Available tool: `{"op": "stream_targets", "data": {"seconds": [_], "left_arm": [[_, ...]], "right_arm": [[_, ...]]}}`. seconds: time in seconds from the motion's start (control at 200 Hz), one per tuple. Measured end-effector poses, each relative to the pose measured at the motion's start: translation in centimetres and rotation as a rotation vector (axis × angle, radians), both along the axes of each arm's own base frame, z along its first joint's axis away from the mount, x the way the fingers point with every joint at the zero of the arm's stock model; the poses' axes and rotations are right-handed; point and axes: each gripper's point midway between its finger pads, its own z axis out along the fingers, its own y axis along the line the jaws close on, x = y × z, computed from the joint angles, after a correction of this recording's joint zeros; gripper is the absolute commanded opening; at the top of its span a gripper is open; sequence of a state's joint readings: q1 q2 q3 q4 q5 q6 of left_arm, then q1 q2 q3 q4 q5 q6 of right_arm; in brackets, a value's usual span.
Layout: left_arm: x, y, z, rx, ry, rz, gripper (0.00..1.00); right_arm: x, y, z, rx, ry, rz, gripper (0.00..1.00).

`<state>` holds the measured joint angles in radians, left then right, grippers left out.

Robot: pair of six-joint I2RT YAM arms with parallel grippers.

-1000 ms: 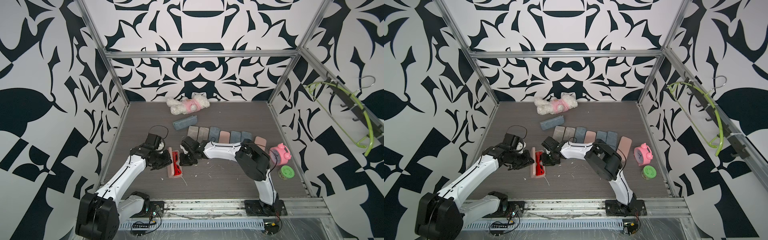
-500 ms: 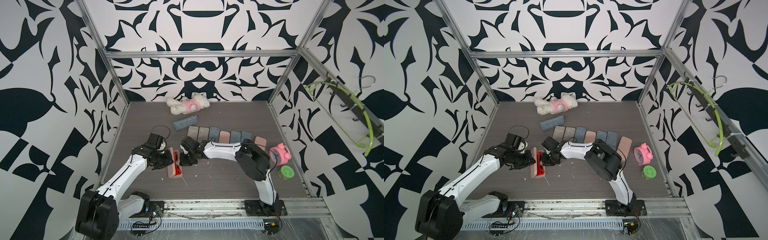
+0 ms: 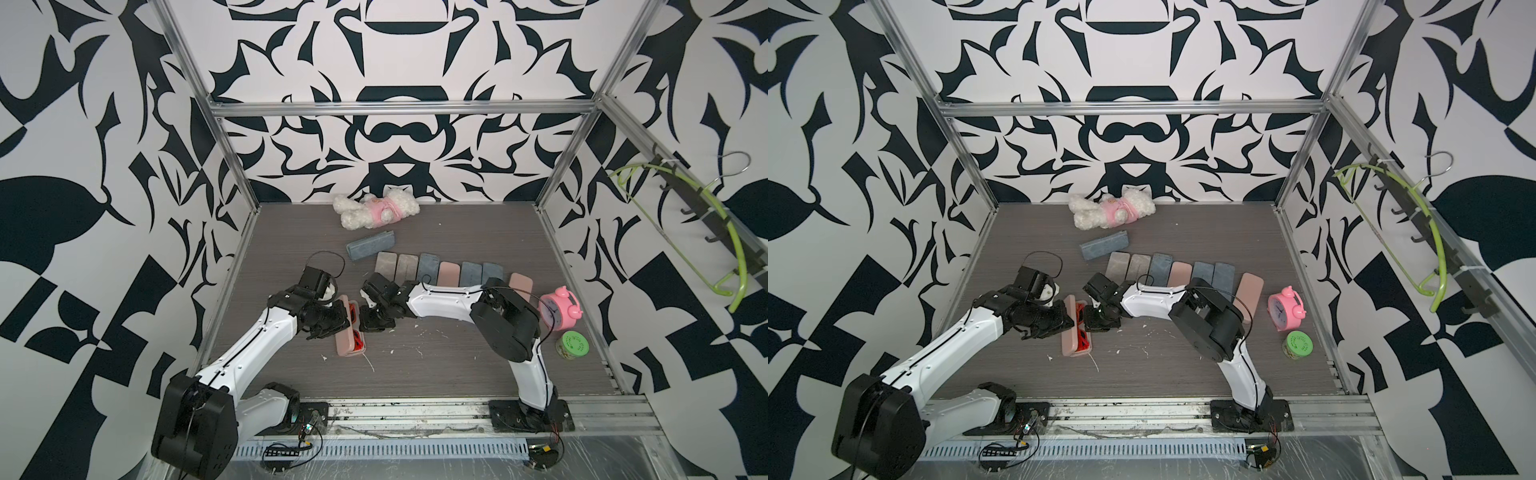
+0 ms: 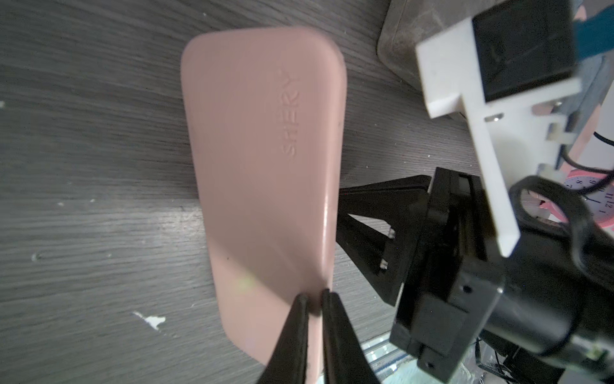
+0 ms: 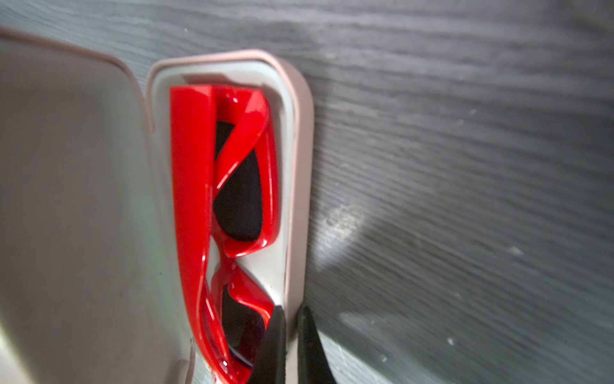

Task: Close the glasses case
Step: Close the glasses case at the center of the board.

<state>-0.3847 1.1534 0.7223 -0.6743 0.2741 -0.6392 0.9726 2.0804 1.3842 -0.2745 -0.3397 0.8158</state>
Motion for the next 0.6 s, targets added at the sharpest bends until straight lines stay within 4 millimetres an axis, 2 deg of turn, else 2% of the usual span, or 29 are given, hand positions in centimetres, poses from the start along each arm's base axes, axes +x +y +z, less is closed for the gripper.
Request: {"op": "stream_targets", "data": {"seconds": [0.6], "left_arm": [[-0.01, -0.52, -0.11, 0.005, 0.000, -0.016, 0.14]], "right_arm": [[0.00, -0.03, -0.01, -0.001, 0.002, -0.002, 0.07]]}}
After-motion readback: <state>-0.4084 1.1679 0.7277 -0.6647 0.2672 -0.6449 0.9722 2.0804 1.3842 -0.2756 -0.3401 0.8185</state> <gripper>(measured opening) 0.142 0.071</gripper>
